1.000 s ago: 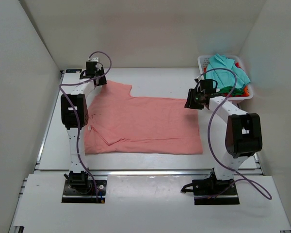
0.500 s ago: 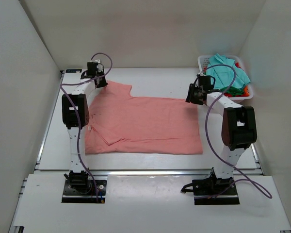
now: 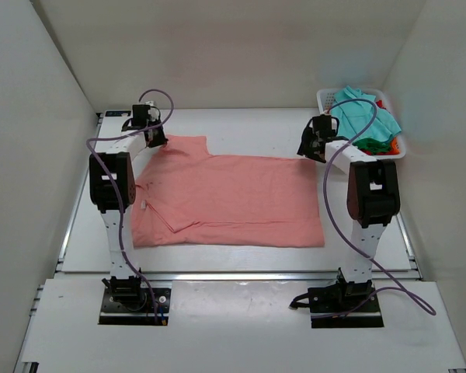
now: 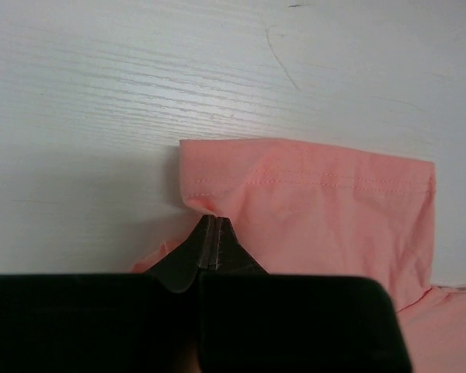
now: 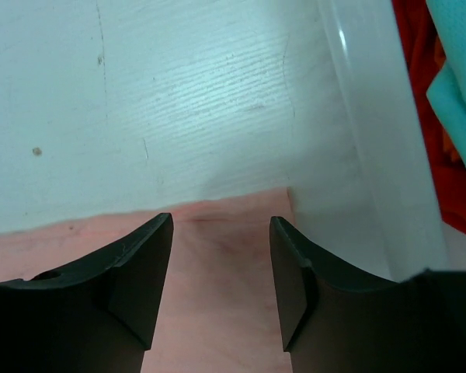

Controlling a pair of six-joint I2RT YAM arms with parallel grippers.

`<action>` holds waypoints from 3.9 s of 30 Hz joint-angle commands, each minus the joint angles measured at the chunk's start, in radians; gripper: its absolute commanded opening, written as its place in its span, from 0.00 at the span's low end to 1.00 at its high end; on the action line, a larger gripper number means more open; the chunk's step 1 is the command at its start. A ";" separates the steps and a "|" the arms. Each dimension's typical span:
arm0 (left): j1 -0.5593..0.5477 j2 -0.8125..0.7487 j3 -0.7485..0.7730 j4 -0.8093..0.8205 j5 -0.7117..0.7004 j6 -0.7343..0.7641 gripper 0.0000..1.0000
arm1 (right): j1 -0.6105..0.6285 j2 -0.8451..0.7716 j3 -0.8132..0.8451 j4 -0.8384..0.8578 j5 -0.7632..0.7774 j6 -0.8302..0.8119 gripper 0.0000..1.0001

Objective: Fold and stack the t-shirts
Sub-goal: Grap the side of the flattened tshirt furthest away from the robot with both arms, then fold the other side of the tshirt into a rectangle

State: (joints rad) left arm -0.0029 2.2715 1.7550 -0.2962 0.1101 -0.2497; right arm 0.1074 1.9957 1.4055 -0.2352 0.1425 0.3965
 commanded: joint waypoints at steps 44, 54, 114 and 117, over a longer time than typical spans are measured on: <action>0.096 -0.429 -0.360 0.034 0.149 -0.071 0.00 | 0.020 -0.248 -0.149 -0.052 -0.024 -0.031 0.00; 0.127 -0.678 -0.647 0.003 0.114 -0.030 0.00 | -0.009 -0.486 -0.440 -0.013 -0.093 -0.025 0.00; -0.080 -1.110 -0.937 -0.192 -0.093 -0.146 0.34 | 0.052 -0.724 -0.613 -0.090 -0.191 -0.145 0.35; -0.147 -1.051 -0.989 -0.111 -0.102 -0.239 0.30 | 0.084 -0.608 -0.530 -0.059 -0.204 -0.176 0.31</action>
State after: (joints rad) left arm -0.0967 1.1957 0.8139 -0.4843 0.0227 -0.3801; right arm 0.1654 1.3045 0.7982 -0.3481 -0.0505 0.2829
